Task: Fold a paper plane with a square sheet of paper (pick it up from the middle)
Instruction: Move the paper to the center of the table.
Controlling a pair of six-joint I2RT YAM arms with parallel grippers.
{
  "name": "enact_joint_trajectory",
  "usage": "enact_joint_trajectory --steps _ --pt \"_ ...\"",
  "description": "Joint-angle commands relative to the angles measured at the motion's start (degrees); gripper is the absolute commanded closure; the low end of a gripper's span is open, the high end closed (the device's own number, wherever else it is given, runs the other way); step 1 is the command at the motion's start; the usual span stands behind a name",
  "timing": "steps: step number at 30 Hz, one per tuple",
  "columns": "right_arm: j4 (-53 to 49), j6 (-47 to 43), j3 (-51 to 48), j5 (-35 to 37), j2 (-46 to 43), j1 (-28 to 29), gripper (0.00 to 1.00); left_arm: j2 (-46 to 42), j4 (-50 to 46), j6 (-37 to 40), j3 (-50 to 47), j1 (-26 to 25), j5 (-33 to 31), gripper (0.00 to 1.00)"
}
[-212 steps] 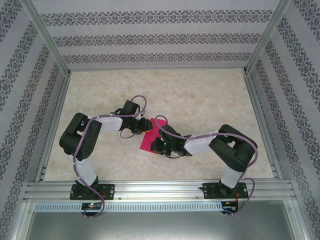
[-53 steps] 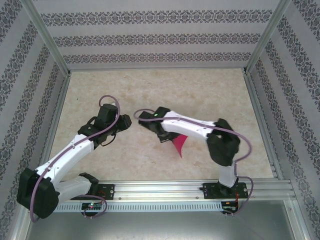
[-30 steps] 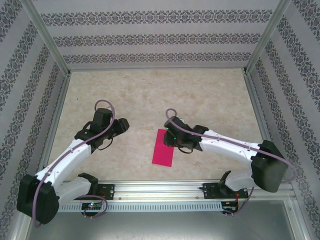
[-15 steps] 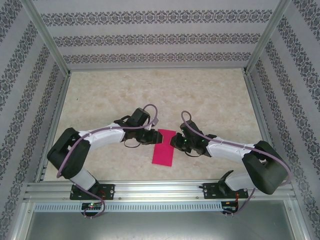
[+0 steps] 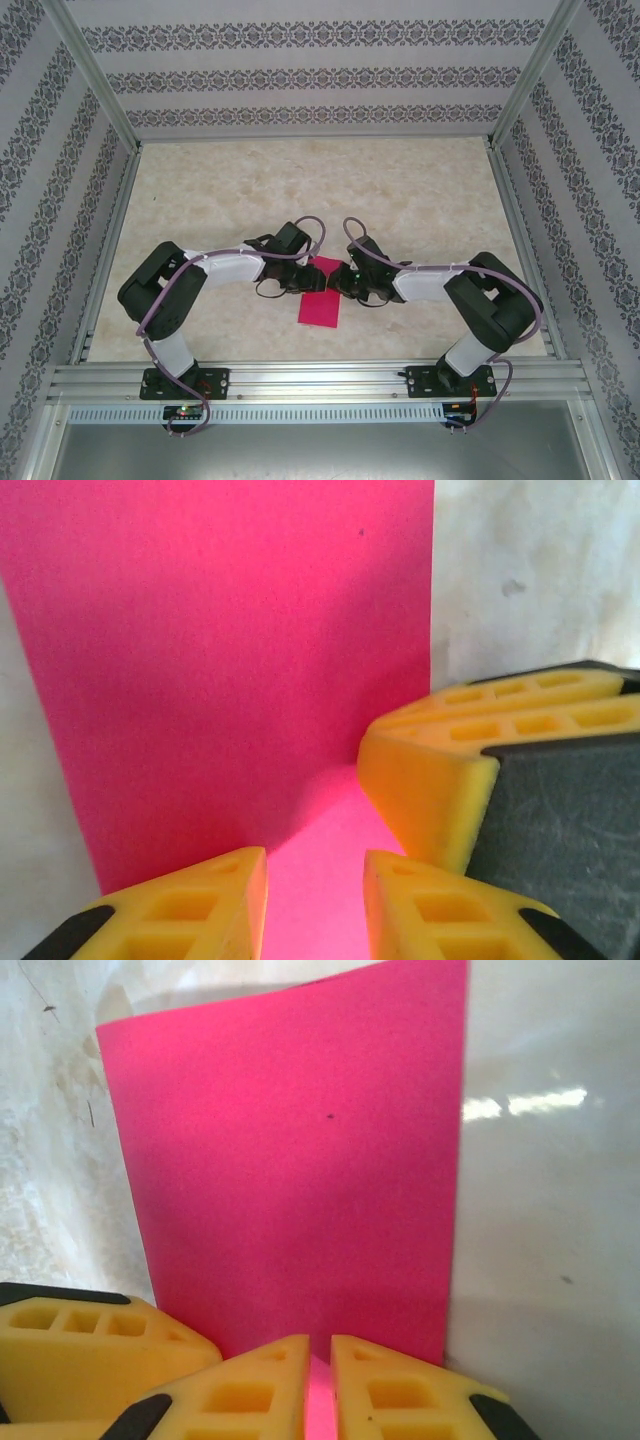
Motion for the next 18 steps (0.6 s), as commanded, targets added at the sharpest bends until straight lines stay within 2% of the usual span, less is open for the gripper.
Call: enact_joint_trajectory --steps 1,6,12,18 --pt "1.4 -1.9 2.7 -0.8 2.8 -0.4 0.84 -1.1 -3.5 -0.4 1.7 -0.3 -7.3 0.68" --pt "-0.5 -4.6 5.7 -2.7 4.0 -1.2 0.84 -3.7 -3.0 -1.1 1.2 0.1 -9.1 0.68" --pt "-3.5 -4.4 2.3 -0.7 -6.5 -1.3 0.75 -7.3 -3.0 -1.7 -1.1 0.4 -9.7 0.70" --pt "-7.3 -2.9 -2.5 3.5 -14.1 -1.4 0.65 -7.0 -1.8 -1.4 -2.5 0.9 -9.2 0.72"
